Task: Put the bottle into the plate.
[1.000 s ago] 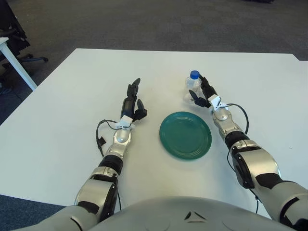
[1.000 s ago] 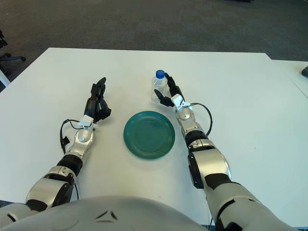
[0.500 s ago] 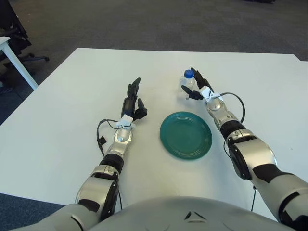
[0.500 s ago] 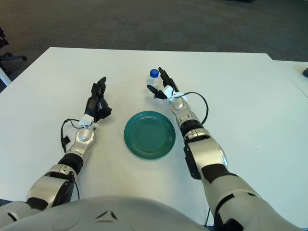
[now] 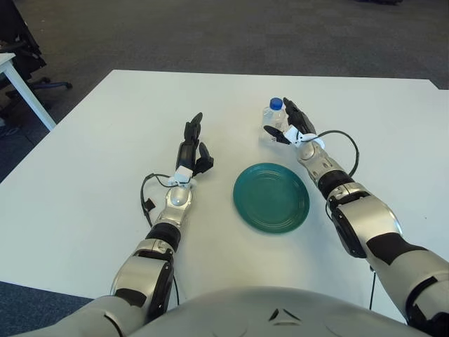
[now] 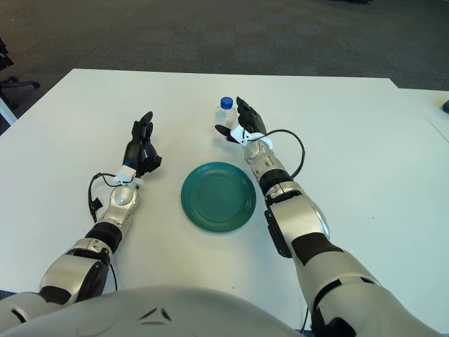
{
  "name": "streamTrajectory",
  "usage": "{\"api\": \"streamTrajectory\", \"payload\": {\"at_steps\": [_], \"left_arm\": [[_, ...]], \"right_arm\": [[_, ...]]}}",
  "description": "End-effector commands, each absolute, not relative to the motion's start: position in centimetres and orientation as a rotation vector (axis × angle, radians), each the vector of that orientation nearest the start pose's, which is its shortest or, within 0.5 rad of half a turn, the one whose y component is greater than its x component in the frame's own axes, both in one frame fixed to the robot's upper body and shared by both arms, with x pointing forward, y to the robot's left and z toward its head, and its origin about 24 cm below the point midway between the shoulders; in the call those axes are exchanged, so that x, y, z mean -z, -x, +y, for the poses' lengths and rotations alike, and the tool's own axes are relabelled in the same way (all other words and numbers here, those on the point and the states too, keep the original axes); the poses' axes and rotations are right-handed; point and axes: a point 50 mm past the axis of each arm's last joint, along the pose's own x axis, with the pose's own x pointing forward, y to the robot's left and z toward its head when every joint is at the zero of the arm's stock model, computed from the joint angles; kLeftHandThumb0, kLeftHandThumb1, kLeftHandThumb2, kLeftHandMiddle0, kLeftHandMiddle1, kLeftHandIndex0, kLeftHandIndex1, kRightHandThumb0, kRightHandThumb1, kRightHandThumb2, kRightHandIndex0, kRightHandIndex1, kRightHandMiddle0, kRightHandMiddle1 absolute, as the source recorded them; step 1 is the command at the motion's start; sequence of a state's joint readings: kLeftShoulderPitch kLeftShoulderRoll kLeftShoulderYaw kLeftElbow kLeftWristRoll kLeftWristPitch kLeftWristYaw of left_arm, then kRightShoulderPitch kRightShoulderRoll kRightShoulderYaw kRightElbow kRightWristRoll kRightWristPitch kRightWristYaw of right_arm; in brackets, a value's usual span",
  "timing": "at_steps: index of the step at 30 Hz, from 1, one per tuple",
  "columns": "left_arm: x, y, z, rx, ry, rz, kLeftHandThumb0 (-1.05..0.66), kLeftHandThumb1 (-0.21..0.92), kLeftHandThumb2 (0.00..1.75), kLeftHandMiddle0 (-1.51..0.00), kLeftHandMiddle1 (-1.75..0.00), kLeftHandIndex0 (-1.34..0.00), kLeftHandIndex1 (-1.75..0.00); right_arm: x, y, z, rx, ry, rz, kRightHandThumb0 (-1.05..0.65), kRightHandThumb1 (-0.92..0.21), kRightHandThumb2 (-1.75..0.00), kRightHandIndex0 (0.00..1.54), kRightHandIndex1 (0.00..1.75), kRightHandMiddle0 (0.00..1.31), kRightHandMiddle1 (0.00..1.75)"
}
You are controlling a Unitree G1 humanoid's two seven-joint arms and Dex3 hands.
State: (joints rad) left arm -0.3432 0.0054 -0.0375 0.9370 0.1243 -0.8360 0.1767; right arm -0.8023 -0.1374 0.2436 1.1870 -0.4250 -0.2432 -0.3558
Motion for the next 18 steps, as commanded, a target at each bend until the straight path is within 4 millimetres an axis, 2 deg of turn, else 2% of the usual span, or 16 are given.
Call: {"api": "streamTrajectory", "payload": {"at_steps": [1, 3, 4, 5, 6, 9, 11, 12, 15, 18], "left_arm": [[6.3, -22.1, 11.3, 0.015, -0.039, 0.037, -1.05, 0.92, 1.14, -0.23, -0.01, 0.00, -0.44], [6.3, -22.1, 11.2, 0.016, -0.035, 0.034, -1.05, 0.92, 1.14, -0.23, -0.01, 0.00, -0.45], [6.3, -22.1, 11.2, 0.016, -0.029, 0.032, -1.05, 0.92, 1.14, -0.23, -0.01, 0.00, -0.45], [6.2, -22.1, 11.2, 0.015, -0.024, 0.030, -1.05, 0.92, 1.13, -0.23, -0.01, 0.00, -0.46], [6.2, -22.1, 11.2, 0.014, -0.017, 0.028, -1.05, 0.92, 1.13, -0.23, -0.01, 0.00, -0.46], [6.2, -22.2, 11.2, 0.012, -0.008, 0.027, -1.04, 0.92, 1.13, -0.24, -0.01, 0.00, -0.47], [6.2, -22.2, 11.2, 0.004, 0.004, 0.029, -1.04, 0.92, 1.12, -0.24, -0.01, 0.00, -0.47], [6.2, -22.2, 11.2, -0.001, 0.013, 0.030, -1.03, 0.92, 1.12, -0.24, -0.01, 0.00, -0.47], [6.2, -22.3, 11.1, -0.024, 0.034, 0.036, -1.02, 0.92, 1.10, -0.24, -0.01, 0.00, -0.47], [6.1, -22.3, 11.1, -0.045, 0.035, 0.032, -1.03, 0.92, 1.10, -0.25, -0.02, 0.00, -0.48]], "right_arm": [[-5.4, -37.5, -12.6, 0.008, 0.793, -0.048, -1.04, -0.92, -0.26, 0.19, 0.52, 0.00, 1.15], [-5.5, -37.5, -12.7, 0.017, 0.786, -0.050, -1.02, -0.92, -0.22, 0.12, 0.78, 0.00, 1.36], [-5.6, -37.5, -12.8, 0.032, 0.780, -0.060, -1.02, -0.92, -0.22, 0.11, 0.83, 0.00, 1.40], [-5.6, -37.5, -12.9, 0.043, 0.776, -0.067, -0.96, -0.91, -0.19, 0.17, 1.11, 0.08, 1.53], [-5.7, -37.4, -13.0, 0.055, 0.770, -0.083, -0.92, -0.90, -0.17, 0.20, 1.30, 0.12, 1.60], [-5.8, -37.4, -13.2, 0.068, 0.762, -0.103, -0.81, -0.86, -0.13, 0.47, 1.60, 0.31, 1.70], [-5.8, -37.3, -13.2, 0.075, 0.742, -0.111, -0.79, -0.85, -0.12, 0.53, 1.67, 0.35, 1.72], [-5.9, -37.3, -13.3, 0.080, 0.727, -0.118, -0.75, -0.83, -0.11, 0.64, 1.70, 0.42, 1.73], [-5.9, -37.3, -13.5, 0.099, 0.656, -0.117, -0.67, -0.80, -0.09, 0.83, 1.73, 0.54, 1.74], [-6.0, -37.3, -13.7, 0.108, 0.574, -0.105, -0.63, -0.79, -0.09, 0.95, 1.74, 0.61, 1.74]]}}
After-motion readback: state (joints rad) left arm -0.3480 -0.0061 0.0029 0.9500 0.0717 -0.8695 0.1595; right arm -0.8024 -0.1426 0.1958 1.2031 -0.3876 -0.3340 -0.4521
